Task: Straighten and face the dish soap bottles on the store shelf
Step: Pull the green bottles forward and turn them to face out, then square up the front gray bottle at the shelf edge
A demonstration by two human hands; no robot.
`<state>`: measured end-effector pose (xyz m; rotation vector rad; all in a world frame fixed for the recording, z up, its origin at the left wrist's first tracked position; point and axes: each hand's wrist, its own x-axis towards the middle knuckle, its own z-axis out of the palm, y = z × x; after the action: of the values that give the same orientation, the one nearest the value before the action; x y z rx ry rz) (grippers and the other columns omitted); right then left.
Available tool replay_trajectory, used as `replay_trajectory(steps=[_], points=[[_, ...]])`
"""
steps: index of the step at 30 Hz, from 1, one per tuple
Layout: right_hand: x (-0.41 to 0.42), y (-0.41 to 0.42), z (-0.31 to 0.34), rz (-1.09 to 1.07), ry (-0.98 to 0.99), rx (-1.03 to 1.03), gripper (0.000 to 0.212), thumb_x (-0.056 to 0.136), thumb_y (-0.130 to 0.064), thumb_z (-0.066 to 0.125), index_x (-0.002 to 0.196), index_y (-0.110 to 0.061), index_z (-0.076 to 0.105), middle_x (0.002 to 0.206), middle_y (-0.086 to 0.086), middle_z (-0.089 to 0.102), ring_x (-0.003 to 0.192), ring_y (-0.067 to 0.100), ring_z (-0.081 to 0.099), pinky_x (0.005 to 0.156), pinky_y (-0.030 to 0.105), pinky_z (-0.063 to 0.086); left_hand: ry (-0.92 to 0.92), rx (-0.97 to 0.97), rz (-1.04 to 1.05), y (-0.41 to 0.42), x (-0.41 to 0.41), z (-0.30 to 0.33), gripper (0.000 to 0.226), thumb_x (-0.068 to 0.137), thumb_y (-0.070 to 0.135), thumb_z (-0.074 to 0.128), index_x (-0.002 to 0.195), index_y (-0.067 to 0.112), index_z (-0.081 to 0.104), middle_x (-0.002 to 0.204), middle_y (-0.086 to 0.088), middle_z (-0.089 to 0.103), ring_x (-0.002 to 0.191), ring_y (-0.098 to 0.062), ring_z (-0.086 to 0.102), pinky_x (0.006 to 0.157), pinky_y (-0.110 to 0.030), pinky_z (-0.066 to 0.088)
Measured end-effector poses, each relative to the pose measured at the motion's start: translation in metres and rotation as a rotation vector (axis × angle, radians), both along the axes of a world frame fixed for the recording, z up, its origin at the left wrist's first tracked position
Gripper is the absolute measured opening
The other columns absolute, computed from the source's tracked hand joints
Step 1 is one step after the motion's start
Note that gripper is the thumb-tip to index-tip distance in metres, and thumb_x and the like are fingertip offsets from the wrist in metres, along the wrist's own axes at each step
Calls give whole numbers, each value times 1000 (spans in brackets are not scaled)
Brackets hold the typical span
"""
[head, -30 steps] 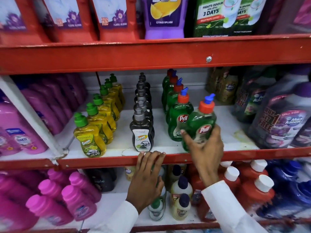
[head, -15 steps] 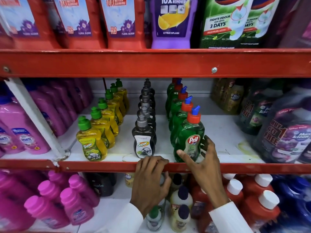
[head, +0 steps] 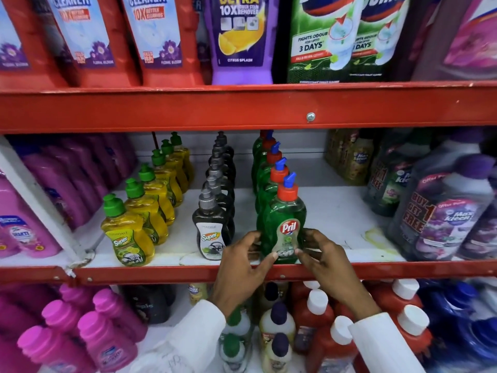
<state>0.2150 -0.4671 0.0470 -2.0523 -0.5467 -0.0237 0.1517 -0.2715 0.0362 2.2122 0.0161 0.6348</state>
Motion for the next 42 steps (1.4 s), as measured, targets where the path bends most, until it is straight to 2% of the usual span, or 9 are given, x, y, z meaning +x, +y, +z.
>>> replay_trajectory(steps=[9, 15, 18, 23, 27, 29, 34, 39, 42], points=[[-2, -2, 2, -3, 32, 39, 35, 87, -16, 74, 108, -40, 60, 106, -11, 75, 98, 3, 72, 91, 30, 59, 27, -125, -28, 6, 2, -5, 44, 85, 33, 81, 125, 20, 66, 110, 8, 76, 96, 0, 71, 83, -35, 63], [-15, 6, 0, -123, 11, 143, 50, 78, -18, 82, 124, -25, 62, 116, -9, 71, 105, 6, 69, 93, 30, 58, 6, -117, -33, 5, -4, -5, 56, 83, 54, 68, 131, 25, 64, 119, 11, 74, 105, 0, 69, 93, -36, 60], [-51, 25, 3, -378, -215, 357, 38, 79, -8, 79, 110, -24, 67, 108, -8, 72, 97, 9, 70, 85, 31, 58, -138, -102, 56, 11, -24, 0, 35, 87, 39, 70, 120, 27, 71, 116, 13, 74, 104, 0, 68, 91, -32, 59], [-80, 83, 3, -178, -329, 279, 23, 84, -7, 71, 100, -25, 70, 100, -21, 69, 95, -1, 66, 85, 15, 51, -506, -102, 301, 50, -42, 11, 9, 84, 13, 65, 91, 13, 70, 95, 0, 68, 89, -17, 67, 77, -39, 57], [-66, 128, -2, -48, -256, 121, 37, 90, -11, 65, 124, -23, 62, 121, -15, 63, 109, -6, 57, 100, 3, 38, -347, -135, 351, 79, -35, 10, 36, 77, 25, 65, 110, 14, 58, 111, -2, 55, 99, -23, 61, 85, -32, 52], [-59, 141, -2, -37, -247, 100, 41, 90, -11, 64, 130, -19, 59, 125, -10, 63, 112, 0, 57, 102, 7, 39, -211, -102, 298, 87, -30, 5, 46, 78, 20, 72, 119, 14, 53, 116, -3, 56, 102, -20, 60, 85, -24, 50], [-49, 144, -1, -36, -182, 74, 35, 93, -19, 64, 128, -20, 62, 120, -8, 71, 105, 1, 65, 92, 4, 44, -121, -81, 142, 101, -29, 1, 34, 81, 6, 77, 109, 21, 63, 100, 6, 74, 91, 8, 68, 77, -6, 50], [-46, 140, -1, -72, -136, 41, 32, 93, -19, 64, 125, -20, 64, 111, -9, 71, 99, 4, 67, 84, 1, 44, -149, -129, 81, 107, -33, -1, 30, 80, 13, 81, 107, 18, 69, 99, 7, 78, 86, 2, 72, 77, -18, 59], [-50, 139, 0, -73, -102, 66, 31, 92, -16, 64, 123, -20, 64, 107, -17, 69, 92, -10, 66, 87, 6, 49, -126, -172, 63, 108, -33, -3, 32, 81, 13, 82, 109, 17, 69, 101, 6, 79, 87, -1, 74, 78, -28, 63]])
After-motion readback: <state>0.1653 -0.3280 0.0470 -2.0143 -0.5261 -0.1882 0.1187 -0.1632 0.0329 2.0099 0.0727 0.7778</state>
